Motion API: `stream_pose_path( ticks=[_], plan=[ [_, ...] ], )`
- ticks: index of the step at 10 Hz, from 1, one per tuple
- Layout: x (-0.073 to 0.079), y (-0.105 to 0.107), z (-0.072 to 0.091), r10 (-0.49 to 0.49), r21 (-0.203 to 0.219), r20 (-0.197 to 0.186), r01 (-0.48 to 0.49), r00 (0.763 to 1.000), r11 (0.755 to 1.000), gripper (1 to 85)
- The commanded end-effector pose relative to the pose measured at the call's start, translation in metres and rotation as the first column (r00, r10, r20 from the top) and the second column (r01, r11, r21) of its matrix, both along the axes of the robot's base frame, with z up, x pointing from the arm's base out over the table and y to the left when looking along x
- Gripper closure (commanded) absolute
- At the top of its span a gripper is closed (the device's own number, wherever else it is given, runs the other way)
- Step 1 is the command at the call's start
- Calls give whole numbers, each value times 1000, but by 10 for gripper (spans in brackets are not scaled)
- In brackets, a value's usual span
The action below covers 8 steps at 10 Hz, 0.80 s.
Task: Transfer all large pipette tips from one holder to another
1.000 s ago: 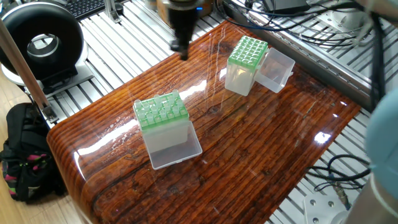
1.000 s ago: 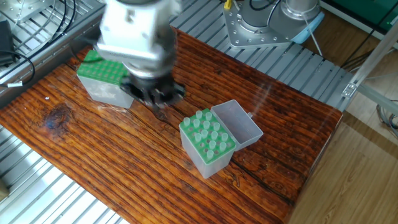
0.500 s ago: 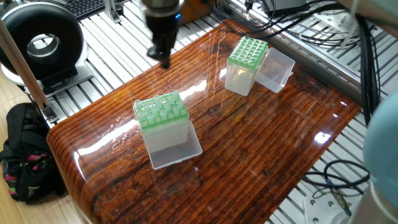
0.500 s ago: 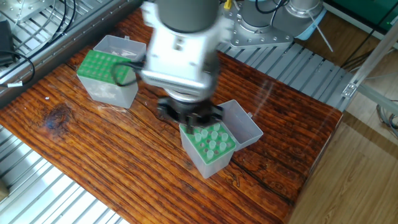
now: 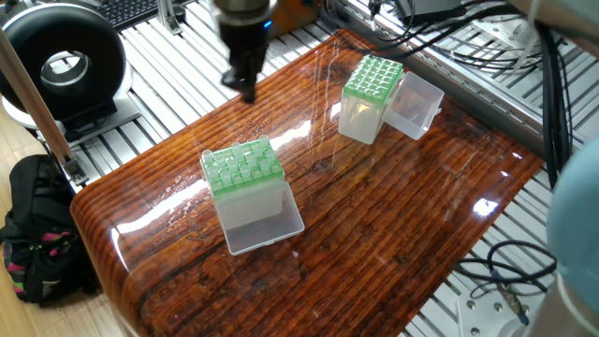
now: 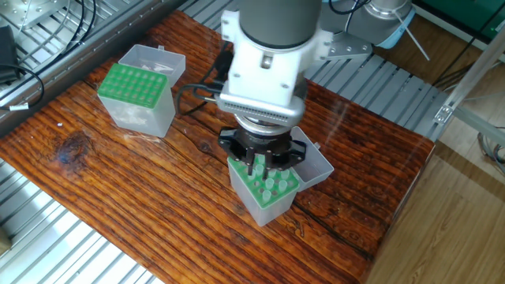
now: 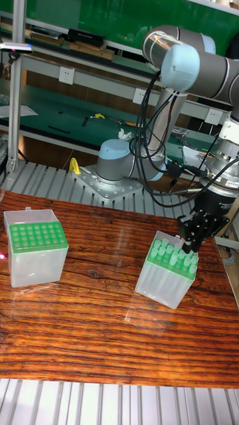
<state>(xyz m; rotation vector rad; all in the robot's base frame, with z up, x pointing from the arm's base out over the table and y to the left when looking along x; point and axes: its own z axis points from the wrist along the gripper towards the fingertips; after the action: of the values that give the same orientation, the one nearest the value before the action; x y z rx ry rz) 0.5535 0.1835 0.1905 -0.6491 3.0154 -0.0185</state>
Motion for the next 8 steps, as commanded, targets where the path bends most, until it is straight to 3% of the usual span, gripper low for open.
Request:
stream_pose_path(
  ticks=[1,2,4,6,8],
  plan=[
    [-7,20,-2,-45,41,-5,45,999,998,467],
    [-4,25,-6,-43,60,21,42,999,997,470],
    [2,29,-19,-47,59,58,43,997,997,493],
    [10,31,-26,-46,67,70,41,996,997,503],
    [15,28,-23,-38,66,69,34,997,997,507]
  ],
)
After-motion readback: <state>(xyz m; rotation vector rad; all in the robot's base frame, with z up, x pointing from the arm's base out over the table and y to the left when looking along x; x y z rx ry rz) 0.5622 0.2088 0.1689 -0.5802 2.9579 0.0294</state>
